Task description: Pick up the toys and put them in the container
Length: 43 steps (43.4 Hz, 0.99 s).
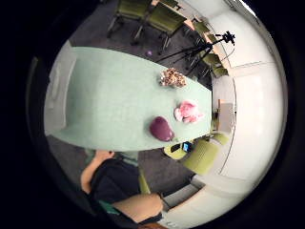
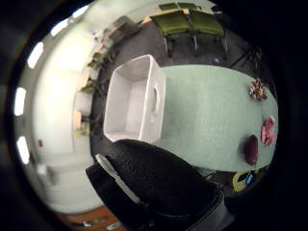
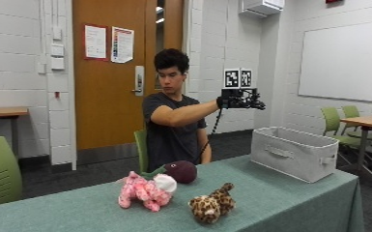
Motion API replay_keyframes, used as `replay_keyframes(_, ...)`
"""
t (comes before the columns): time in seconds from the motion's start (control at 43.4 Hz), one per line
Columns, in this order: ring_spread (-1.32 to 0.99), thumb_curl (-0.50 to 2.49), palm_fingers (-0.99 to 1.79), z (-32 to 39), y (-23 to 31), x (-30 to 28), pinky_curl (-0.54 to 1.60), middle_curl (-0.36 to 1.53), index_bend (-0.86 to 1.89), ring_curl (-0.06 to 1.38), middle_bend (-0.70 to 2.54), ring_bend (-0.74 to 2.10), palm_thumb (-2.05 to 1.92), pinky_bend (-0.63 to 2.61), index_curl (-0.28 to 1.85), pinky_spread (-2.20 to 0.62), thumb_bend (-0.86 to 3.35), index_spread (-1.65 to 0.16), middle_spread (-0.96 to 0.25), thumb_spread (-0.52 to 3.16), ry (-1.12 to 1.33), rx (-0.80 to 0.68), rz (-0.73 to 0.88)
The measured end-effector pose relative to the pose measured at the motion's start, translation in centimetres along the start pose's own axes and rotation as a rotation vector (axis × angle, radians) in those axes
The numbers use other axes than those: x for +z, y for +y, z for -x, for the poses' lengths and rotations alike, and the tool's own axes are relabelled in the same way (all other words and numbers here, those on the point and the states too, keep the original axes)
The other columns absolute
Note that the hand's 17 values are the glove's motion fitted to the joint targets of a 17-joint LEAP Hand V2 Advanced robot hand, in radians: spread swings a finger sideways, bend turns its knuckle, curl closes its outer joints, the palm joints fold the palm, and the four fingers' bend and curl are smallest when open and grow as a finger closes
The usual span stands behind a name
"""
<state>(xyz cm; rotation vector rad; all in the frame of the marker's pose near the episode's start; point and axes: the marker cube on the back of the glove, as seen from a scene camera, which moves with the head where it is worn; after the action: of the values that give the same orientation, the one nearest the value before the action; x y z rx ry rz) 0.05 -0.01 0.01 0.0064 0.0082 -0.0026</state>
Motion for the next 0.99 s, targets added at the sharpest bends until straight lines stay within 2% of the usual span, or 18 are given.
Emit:
replay_keyframes(0.207, -0.11, 0.00, 0.07, 0.4, 0.4, 0.1, 0.17, 0.12, 0.19, 0.03, 0.25, 0.17, -0.21, 0.47, 0.13, -0.03, -0.14, -0.16, -0.03, 0.73, 0.011, 0.005, -0.006)
replay_keyframes(0.483, -0.12, 0.01, 0.04, -0.8, 1.2, -0.2, 0.22, 0.20, 0.19, 0.06, 0.26, 0.18, -0.21, 0.50, 0.22, -0.04, -0.14, -0.19, -0.04, 0.91, 0.016, 0.018, -0.023)
replay_keyframes(0.806, -0.13, 0.02, 0.01, -11.1, 5.3, -0.9, 0.27, 0.26, 0.19, 0.10, 0.27, 0.18, -0.22, 0.52, 0.29, -0.04, -0.14, -0.21, -0.04, 0.95, -0.015, 0.082, 0.021)
replay_keyframes(0.99, -0.13, 0.02, -0.01, -17.7, 8.5, 2.0, 0.28, 0.29, 0.19, 0.12, 0.27, 0.18, -0.22, 0.52, 0.32, -0.04, -0.14, -0.21, -0.04, 0.96, -0.022, 0.123, 0.031)
